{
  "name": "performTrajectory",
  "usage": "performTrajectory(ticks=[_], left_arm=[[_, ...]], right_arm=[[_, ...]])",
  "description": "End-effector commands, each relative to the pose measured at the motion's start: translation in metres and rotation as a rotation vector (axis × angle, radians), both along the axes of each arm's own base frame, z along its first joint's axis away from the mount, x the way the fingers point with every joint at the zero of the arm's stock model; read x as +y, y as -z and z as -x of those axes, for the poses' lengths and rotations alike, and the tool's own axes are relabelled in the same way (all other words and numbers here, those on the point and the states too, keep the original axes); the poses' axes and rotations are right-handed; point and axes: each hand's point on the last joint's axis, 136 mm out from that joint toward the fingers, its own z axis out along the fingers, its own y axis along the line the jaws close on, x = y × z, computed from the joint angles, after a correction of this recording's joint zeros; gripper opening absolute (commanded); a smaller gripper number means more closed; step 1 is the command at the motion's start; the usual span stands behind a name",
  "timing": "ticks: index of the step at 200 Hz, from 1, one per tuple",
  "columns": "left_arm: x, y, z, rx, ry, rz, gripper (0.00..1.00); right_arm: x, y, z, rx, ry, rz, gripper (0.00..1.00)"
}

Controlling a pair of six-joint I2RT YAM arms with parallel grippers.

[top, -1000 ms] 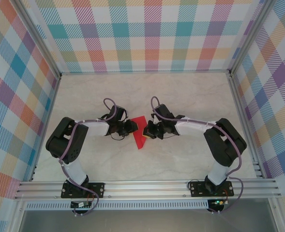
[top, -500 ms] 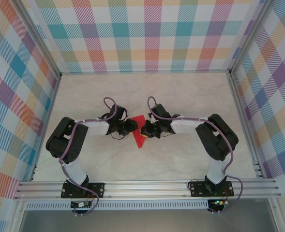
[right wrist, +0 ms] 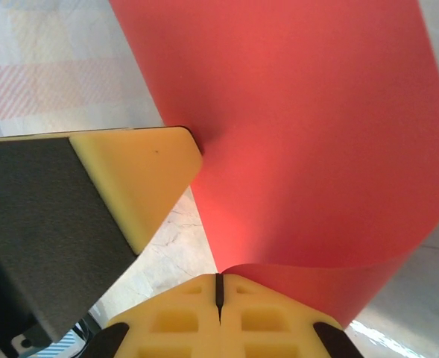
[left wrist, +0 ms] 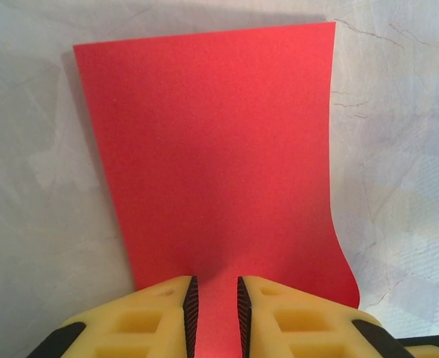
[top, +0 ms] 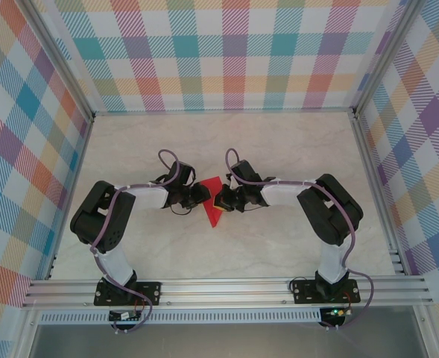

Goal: Fold a paper plane with a square sheet of paper (pick it up from the middle)
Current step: Third fold the triangle at the center of the table.

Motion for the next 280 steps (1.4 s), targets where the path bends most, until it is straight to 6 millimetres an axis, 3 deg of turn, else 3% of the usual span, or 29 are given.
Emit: performTrajectory(ticks=[1,55,81,146,280], left_arm=[[0.002,-0.002,-0.006,0.0,-0.013,0.012,0.24],[0.005,-0.04,-0.014,-0.092,-0.032,0.036,0.27],[0.014,-0.028,-0.015,-0.074,-0.05,-0.012,0.27],[0.014,0.007,-0.012,0.014,-0.042,-0.041,0.17],[0.012,0.012,-0.006,0.038,-0.025,-0.029,0.14]], right_arm=[[0.011,-0.005,-0.007,-0.018,-0.013,-0.038,0.0],[0.008,0.003,-0.006,-0.004,0.001,-0.009,0.0],[0.006,0.005,-0.005,0.001,0.004,-0.004,0.0],[0.012,-0.002,-0.007,-0.017,-0.01,-0.04,0.0],[0.02,0.003,-0.014,-0.017,-0.01,-0.058,0.0]])
